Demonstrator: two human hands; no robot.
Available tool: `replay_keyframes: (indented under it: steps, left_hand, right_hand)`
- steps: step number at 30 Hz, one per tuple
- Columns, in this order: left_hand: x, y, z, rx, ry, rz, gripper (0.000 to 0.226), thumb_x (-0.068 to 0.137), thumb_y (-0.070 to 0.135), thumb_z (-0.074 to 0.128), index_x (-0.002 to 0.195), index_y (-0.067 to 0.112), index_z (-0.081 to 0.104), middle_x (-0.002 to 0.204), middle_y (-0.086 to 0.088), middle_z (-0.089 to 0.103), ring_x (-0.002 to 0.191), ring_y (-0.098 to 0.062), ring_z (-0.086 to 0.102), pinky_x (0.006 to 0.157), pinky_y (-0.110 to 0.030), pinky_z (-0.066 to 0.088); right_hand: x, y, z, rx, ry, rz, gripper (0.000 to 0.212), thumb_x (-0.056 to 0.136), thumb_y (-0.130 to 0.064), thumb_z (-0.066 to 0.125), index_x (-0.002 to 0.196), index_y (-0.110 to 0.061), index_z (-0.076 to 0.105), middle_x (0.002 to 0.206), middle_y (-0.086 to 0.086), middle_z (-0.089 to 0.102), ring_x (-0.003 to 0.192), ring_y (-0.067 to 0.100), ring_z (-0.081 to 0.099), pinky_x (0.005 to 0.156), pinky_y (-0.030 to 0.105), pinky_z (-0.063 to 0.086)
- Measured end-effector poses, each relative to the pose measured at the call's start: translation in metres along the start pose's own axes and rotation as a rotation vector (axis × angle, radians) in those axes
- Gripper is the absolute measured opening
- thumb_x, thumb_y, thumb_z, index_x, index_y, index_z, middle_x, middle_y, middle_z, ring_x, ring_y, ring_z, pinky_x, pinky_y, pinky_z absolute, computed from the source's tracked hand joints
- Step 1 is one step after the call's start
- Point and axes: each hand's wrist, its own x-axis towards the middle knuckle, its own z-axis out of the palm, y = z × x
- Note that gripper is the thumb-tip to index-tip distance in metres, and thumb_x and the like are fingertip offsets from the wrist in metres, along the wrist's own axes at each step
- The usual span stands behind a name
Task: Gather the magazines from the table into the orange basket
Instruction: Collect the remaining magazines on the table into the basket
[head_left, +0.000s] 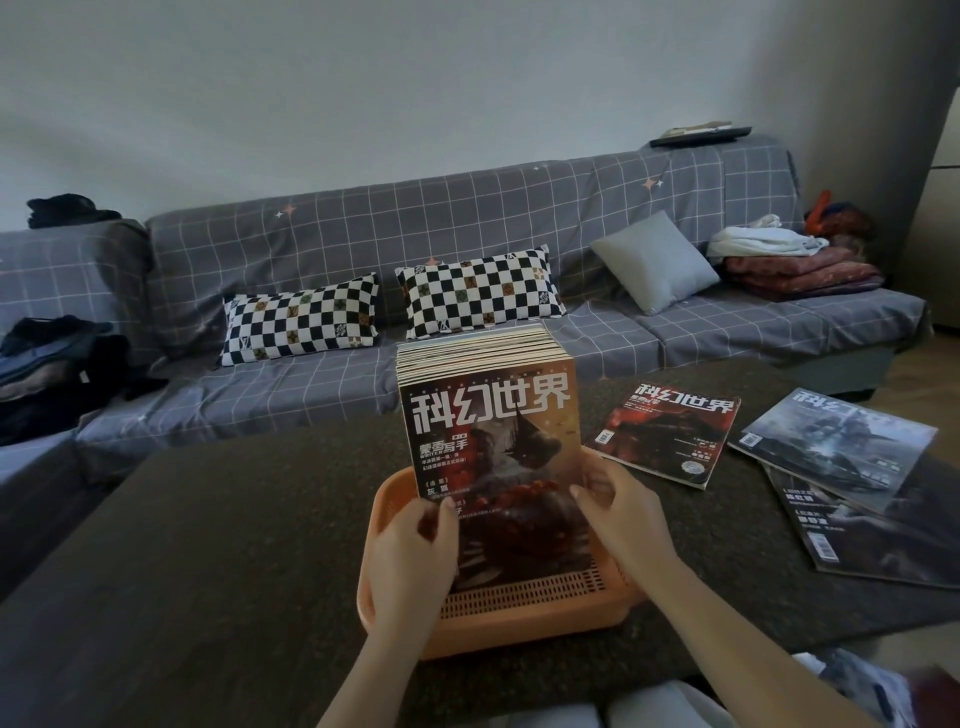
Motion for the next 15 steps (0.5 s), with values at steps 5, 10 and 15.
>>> replay_keyframes:
  steps: [5, 10, 15]
  left_hand:
    - [-0.008, 0.028, 0.020, -0.076, -0.172, 0.072, 0.019, 0.093, 0.037, 0.053, 0.078, 0.029, 0.059, 0.073, 0.006, 0.067, 0.062, -0.006, 0.066, 0.055, -0.028, 0.058]
    - [-0.004, 0.066, 0.059, -0.100, -0.322, 0.112, 0.022, 0.095, 0.038, 0.051, 0.075, 0.032, 0.057, 0.071, 0.011, 0.065, 0.064, 0.004, 0.063, 0.055, -0.009, 0.044]
    - [0.002, 0.097, 0.114, -0.179, -0.473, 0.071, 0.012, 0.097, 0.035, 0.048, 0.098, 0.030, 0.060, 0.083, 0.013, 0.064, 0.070, 0.004, 0.061, 0.051, -0.007, 0.040]
  right_hand:
    - [-0.006, 0.004, -0.007, 0.022, 0.014, -0.013, 0.046, 0.086, -0.024, 0.065, 0.129, -0.021, 0.052, 0.120, -0.004, 0.063, 0.105, 0.004, 0.057, 0.090, 0.019, 0.043]
    - [0.000, 0.013, -0.027, 0.042, 0.041, 0.039, 0.038, 0.086, -0.027, 0.063, 0.122, -0.020, 0.056, 0.115, -0.003, 0.064, 0.093, 0.002, 0.055, 0.074, 0.012, 0.042]
    - [0.006, 0.034, -0.055, -0.013, 0.156, 0.043, 0.029, 0.089, -0.020, 0.060, 0.118, -0.020, 0.059, 0.114, -0.002, 0.066, 0.092, 0.000, 0.053, 0.076, 0.012, 0.039]
